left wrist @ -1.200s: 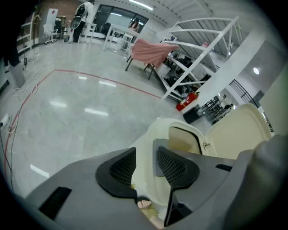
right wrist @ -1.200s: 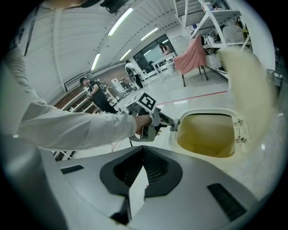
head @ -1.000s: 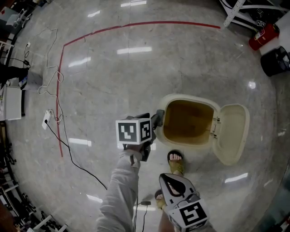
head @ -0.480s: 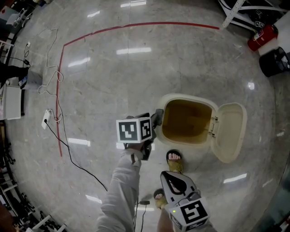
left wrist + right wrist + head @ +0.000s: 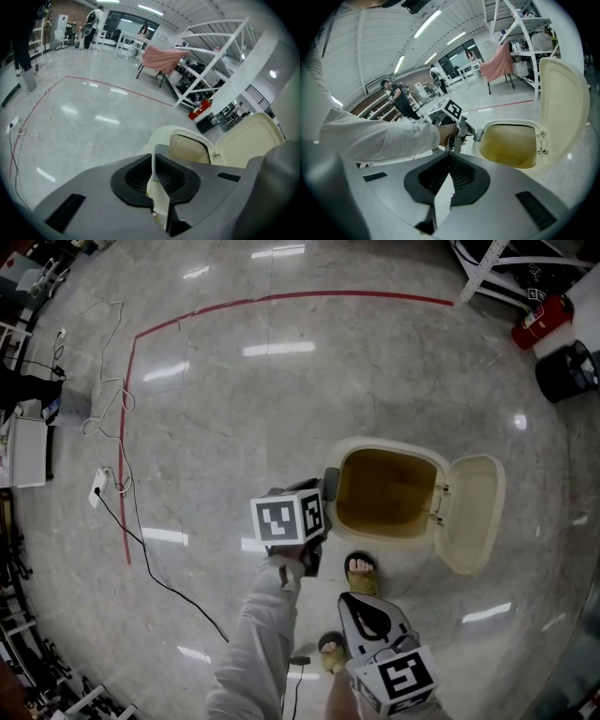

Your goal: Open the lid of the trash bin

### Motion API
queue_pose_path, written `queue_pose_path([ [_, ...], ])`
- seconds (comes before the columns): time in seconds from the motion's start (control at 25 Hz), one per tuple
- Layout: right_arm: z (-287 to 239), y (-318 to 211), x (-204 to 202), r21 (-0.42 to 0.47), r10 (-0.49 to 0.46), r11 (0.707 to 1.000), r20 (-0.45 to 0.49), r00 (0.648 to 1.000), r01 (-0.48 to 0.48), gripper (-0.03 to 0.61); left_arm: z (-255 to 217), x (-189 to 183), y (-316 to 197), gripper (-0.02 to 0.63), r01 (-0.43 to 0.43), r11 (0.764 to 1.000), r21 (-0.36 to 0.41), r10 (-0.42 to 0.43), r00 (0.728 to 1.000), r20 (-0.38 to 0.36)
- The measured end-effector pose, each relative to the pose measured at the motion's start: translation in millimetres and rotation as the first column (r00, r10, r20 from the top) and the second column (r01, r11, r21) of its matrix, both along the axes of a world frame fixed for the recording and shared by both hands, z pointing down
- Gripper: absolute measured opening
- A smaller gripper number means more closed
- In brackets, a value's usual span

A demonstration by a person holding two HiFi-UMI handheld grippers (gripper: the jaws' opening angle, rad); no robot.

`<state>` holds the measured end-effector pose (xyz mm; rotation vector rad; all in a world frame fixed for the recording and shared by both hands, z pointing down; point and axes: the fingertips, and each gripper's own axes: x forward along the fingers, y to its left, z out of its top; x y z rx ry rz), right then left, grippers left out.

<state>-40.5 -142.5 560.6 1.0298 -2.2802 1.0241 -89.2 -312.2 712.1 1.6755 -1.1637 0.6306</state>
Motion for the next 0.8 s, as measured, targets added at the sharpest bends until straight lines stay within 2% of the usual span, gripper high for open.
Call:
queue_pose_path([
  [0.04,-1.2,-0.7,0.8,0.004,0.000,1.000,-0.002,1.000,0.000,0.000,-2.5,-1.1,1.7,0.019,-0.006,1.000,0.007,0.006,1.000,0.020],
  [0.12,-2.5,-1.0,2.6,0.006,0.004,1.000,-0.008,1.000,-0.004,0.000,-7.7,-2.3,6.8,0.009,-0.016,1.000,0.014,0.015,0.999,0.034],
  [0.4,-7.4,-1.1,15.0,0.013,0.038,0.999,-0.027,0.999,-0.038,0.000,-38.2,-5.9,37.4,0.006,0.012,0.999,0.040,-0.012,1.000,-0.012],
  [0.8,-23.9,0.1,31.1,0.062,0.063,0.996,-0.043,0.997,-0.060,0.000,-114.6,0.1,76.0,0.006,0.064,0.985,0.161,-0.055,0.997,-0.056],
])
